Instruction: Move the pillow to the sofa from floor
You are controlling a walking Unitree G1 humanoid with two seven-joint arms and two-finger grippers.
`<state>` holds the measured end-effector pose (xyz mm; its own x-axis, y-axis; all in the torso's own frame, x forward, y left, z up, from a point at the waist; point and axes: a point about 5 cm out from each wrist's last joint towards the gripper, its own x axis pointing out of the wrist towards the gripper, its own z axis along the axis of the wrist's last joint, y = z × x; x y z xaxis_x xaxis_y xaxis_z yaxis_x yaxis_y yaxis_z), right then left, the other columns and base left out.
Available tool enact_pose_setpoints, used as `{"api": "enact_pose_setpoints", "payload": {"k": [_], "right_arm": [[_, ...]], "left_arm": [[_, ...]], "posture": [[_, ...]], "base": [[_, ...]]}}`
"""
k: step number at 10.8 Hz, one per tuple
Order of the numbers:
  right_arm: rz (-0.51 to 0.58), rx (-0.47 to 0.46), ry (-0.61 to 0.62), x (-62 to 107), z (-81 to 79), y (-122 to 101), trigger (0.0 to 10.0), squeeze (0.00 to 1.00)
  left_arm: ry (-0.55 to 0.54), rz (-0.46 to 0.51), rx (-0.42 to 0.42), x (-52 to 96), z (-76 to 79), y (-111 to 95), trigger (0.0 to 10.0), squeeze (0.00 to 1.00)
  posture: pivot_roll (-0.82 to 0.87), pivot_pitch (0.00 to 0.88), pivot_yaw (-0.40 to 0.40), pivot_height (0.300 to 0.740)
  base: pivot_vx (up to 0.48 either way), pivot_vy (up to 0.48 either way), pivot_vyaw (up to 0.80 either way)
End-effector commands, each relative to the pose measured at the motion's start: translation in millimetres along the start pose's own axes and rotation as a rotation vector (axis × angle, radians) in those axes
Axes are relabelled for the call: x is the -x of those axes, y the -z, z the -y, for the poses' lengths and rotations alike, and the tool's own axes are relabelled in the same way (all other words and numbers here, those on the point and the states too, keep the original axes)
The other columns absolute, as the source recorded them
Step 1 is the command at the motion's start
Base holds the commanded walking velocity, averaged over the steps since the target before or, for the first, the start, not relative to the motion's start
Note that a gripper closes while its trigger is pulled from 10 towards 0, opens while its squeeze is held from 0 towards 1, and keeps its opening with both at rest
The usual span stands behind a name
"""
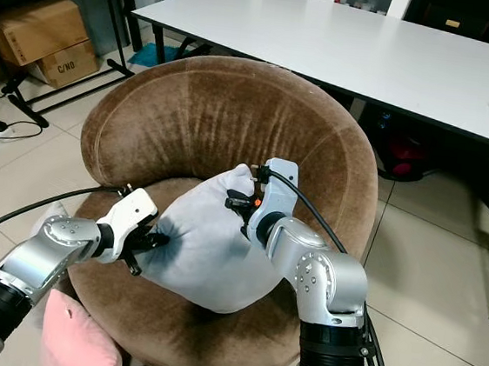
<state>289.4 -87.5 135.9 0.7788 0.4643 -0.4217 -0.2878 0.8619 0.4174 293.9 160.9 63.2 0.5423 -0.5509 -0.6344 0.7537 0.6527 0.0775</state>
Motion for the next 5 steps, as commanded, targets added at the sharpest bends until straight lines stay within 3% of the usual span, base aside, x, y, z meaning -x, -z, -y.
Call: {"api": "enact_pose_setpoints", "payload": {"k": [1, 4, 5], "right_arm": [[0.037, 0.007, -0.003, 3.2, -1.6, -5, 10.0, 0.0], [0.029, 0.002, 0.001, 1.7, -1.3, -4, 10.0, 0.0], [0.043, 0.011, -0.013, 2.5, -1.1, -7, 10.0, 0.0]], "left_arm": [[0.002, -0.046, -0.006, -1.7, 1.0, 7, 0.0, 0.0], [-0.058, -0.038, -0.028, 0.4, -5.9, 7, 0.0, 0.0], [-0.167, -0.048, -0.107, 14.2, -28.0, 2, 0.0, 0.0]], "posture": [[-0.04, 0.0, 0.044, 0.74], [-0.04, 0.0, 0.044, 0.74], [-0.04, 0.0, 0.046, 0.74]], "base": [[0.0, 0.0, 0.0], [0.0, 0.0, 0.0], [0.0, 0.0, 0.0]]}}
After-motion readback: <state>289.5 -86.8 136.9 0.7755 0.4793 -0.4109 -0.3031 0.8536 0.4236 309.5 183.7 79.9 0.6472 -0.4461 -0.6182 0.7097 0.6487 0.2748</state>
